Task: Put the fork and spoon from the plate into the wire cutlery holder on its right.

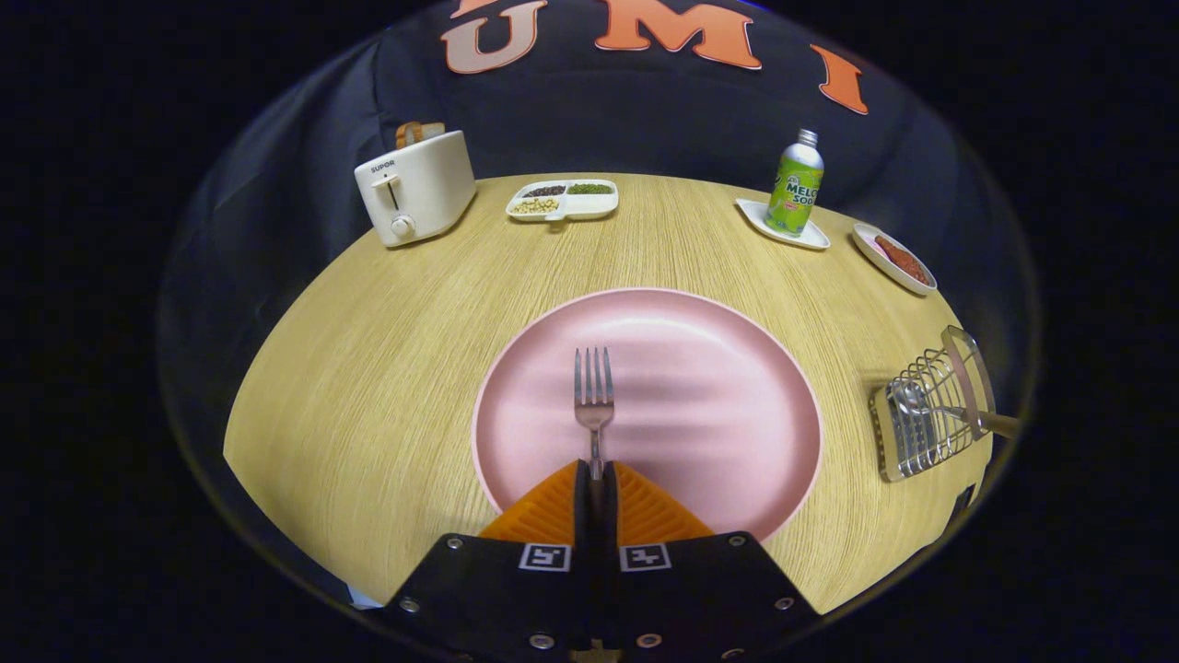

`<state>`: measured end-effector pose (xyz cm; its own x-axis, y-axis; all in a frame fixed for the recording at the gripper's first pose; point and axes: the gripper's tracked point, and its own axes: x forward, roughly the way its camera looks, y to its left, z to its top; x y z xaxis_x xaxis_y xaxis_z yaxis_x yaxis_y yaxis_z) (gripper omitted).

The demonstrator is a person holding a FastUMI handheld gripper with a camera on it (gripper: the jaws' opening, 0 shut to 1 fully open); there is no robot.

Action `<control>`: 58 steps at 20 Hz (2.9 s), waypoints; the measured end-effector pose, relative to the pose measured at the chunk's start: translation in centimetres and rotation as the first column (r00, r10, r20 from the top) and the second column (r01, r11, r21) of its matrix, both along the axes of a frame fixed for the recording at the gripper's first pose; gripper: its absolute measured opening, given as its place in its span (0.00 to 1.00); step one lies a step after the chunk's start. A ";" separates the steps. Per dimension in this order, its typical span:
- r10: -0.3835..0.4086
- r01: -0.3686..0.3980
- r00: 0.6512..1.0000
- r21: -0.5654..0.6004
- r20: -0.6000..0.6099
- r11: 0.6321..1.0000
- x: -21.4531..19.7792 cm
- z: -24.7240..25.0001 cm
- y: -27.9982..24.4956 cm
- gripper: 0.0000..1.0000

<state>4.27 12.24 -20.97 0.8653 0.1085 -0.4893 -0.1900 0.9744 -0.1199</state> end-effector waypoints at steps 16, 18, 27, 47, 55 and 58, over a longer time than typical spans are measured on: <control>-0.084 0.083 0.996 0.053 0.023 0.995 -3.8 8.5 -10.3 0.05; -0.096 0.095 0.995 0.067 0.013 0.993 -4.1 9.5 -11.8 0.05; -0.173 0.176 0.984 -0.083 0.038 0.981 -5.0 13.9 -19.6 0.05; -0.180 0.077 0.891 -0.253 -0.417 0.964 -3.7 11.1 -26.4 0.05; -0.182 0.011 0.831 -0.311 -0.526 0.950 -2.6 9.4 -26.4 0.05; -0.179 0.007 0.816 -0.300 -0.549 0.954 -2.0 9.1 -26.4 0.05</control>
